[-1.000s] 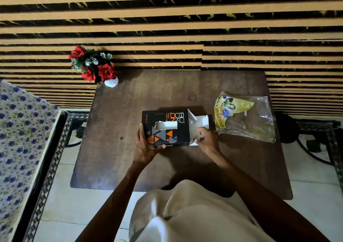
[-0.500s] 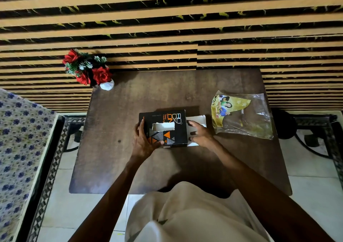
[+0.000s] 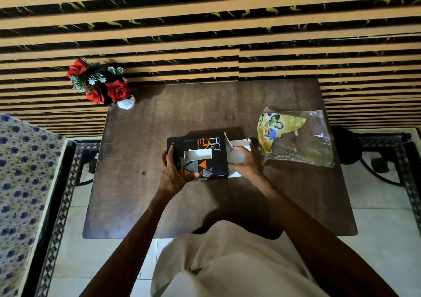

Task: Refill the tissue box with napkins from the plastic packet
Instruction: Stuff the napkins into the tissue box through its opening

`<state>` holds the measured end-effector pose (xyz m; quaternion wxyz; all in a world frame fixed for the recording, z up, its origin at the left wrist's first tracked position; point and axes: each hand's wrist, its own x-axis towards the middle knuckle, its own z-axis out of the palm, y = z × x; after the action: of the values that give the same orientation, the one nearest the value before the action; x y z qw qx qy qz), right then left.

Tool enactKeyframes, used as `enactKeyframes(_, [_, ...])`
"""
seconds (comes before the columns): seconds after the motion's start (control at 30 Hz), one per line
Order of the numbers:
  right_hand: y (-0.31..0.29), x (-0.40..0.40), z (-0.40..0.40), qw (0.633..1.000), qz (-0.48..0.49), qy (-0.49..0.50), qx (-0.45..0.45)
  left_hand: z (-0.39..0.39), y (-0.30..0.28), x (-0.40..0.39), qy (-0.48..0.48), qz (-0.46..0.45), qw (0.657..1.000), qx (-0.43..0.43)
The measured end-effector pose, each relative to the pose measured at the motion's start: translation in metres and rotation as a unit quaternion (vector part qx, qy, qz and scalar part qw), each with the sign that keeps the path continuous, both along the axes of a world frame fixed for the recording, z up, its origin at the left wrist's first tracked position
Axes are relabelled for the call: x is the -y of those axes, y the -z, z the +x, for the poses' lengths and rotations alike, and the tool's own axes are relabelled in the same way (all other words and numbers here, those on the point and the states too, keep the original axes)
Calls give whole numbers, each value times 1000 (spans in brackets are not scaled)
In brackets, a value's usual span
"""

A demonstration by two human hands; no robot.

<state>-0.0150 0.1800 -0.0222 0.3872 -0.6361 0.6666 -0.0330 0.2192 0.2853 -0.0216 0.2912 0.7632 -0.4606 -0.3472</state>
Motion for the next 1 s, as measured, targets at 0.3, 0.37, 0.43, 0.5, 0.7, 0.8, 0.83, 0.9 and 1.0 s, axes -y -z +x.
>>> enactKeyframes(0.3, [-5, 1, -8, 995, 12, 25, 98, -1, 1, 0, -12, 2, 999, -32])
enactKeyframes(0.37, [-8, 3, -12, 989, 41, 37, 136, 0, 1, 0, -10, 2, 999, -33])
enactKeyframes(0.43, [-13, 3, -12, 985, 51, 19, 163, 1, 1, 0, -5, 3, 1000, -28])
enactKeyframes(0.5, [-21, 1, -5, 987, 26, -2, 160, 1, 1, -1, -1, -4, 1000, -18])
enactKeyframes(0.7, [-28, -13, 14, 988, -18, 39, 150, 3, 0, -5, -10, -1, 1000, -10])
enactKeyframes(0.8, [-25, -11, 16, 987, 29, 72, 139, 2, 1, -4, -5, 4, 1000, -5])
enactKeyframes(0.83, [-25, -10, 16, 988, 42, 69, 134, 1, 0, -3, -4, 6, 1000, -6])
enactKeyframes(0.9, [-24, -8, 19, 987, 55, 65, 136, 0, -1, -2, -6, 7, 1000, -8])
enactKeyframes(1.0, [-23, -5, 20, 987, 56, 85, 128, -1, -3, -3, -9, 2, 1000, -17])
